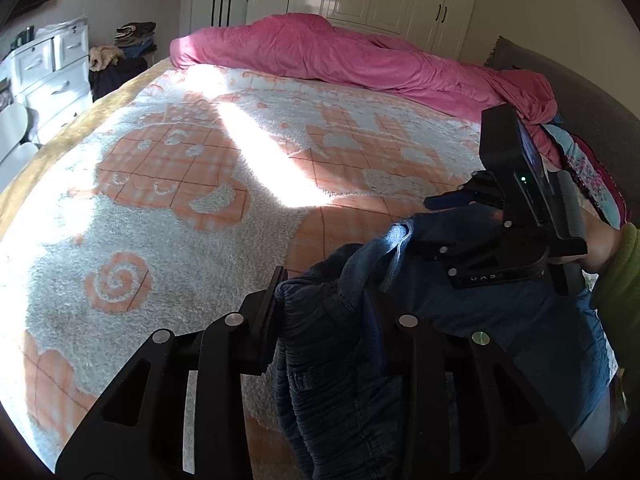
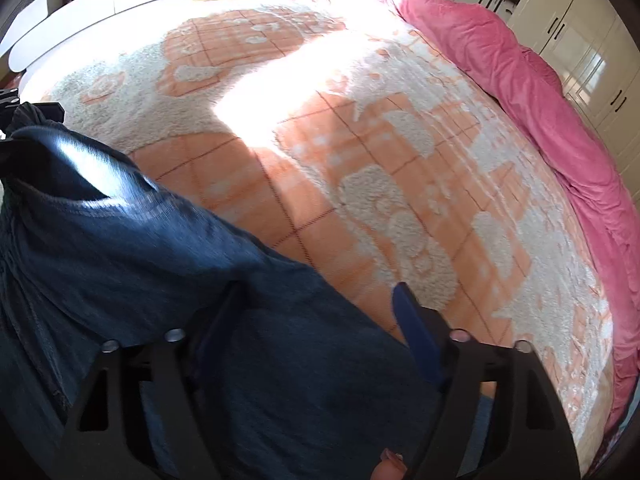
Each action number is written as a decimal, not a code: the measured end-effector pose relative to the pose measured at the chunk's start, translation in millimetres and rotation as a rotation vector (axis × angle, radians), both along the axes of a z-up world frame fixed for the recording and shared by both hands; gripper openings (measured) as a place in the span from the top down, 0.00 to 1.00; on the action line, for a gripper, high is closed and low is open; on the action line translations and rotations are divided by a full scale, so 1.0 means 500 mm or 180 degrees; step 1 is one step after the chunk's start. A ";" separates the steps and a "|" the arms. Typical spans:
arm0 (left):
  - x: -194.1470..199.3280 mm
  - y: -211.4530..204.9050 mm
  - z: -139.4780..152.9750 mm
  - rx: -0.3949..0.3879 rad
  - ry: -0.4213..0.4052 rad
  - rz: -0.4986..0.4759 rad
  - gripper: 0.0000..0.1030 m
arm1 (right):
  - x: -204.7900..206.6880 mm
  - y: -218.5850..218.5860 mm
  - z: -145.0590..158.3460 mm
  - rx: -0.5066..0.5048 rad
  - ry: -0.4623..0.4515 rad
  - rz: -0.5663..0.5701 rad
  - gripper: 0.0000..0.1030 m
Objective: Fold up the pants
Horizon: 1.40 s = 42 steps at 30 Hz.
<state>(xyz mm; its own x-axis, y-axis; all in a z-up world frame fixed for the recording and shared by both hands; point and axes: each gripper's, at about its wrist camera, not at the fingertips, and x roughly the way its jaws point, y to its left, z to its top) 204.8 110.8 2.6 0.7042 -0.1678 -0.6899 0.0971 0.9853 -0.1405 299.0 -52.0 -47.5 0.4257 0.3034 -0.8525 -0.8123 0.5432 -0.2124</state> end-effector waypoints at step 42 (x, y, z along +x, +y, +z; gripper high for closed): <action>-0.360 -0.020 -0.046 -0.0213 0.0392 -0.0144 0.53 | -0.597 -0.232 0.011 0.1037 0.0243 -0.0137 0.95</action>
